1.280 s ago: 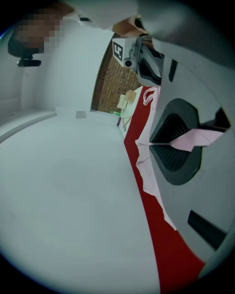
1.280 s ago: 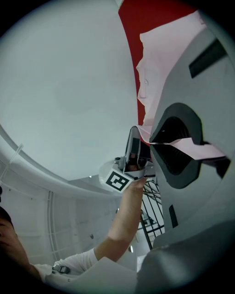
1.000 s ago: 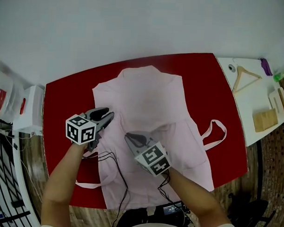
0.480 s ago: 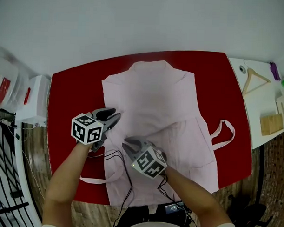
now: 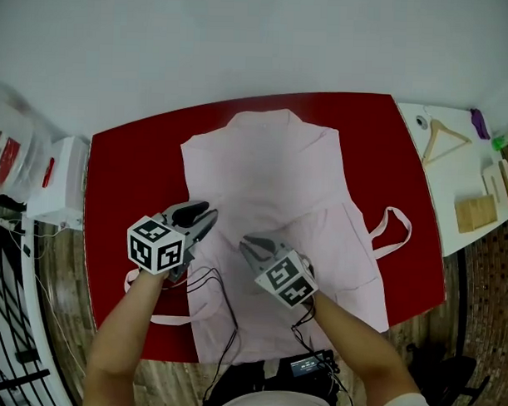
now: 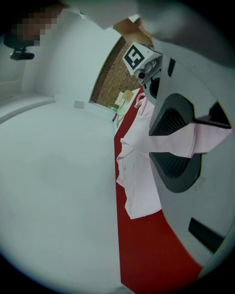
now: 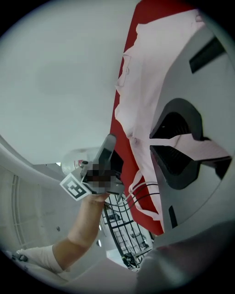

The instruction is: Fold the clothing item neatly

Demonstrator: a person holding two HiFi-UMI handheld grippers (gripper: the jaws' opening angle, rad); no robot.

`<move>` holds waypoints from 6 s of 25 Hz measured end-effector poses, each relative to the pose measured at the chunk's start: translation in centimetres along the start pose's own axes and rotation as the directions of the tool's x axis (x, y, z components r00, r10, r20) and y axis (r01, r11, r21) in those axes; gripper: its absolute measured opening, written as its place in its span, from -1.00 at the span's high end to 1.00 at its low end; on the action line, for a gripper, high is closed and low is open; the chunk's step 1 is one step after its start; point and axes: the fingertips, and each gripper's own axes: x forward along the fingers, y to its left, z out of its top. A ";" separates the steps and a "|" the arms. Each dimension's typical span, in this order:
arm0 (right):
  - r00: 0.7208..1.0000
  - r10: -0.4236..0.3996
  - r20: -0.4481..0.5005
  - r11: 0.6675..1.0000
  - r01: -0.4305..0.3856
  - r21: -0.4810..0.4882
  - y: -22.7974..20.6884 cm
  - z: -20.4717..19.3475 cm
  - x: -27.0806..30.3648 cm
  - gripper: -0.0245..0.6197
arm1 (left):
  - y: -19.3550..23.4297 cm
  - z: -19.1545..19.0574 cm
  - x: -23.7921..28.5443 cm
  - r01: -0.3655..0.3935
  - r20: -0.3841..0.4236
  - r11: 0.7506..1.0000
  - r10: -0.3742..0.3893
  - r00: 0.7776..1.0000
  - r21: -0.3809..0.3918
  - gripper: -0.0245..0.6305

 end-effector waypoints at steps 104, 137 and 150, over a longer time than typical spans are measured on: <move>0.966 -0.259 0.021 0.966 0.258 0.027 -14.9 -14.3 -32.7 0.86 | -36.5 -0.1 18.9 0.278 -0.179 0.948 -0.249 0.952 0.157 0.84; 0.853 -0.456 -0.254 0.877 0.479 0.037 -23.0 -17.8 -21.9 0.64 | -26.2 9.1 3.6 0.192 0.290 0.932 -0.101 0.952 -0.306 0.83; 0.850 -0.451 -0.270 0.887 0.460 -0.032 -22.7 -17.8 -22.1 0.86 | -15.9 -2.9 2.6 -0.013 0.020 0.911 0.023 1.000 -0.411 0.83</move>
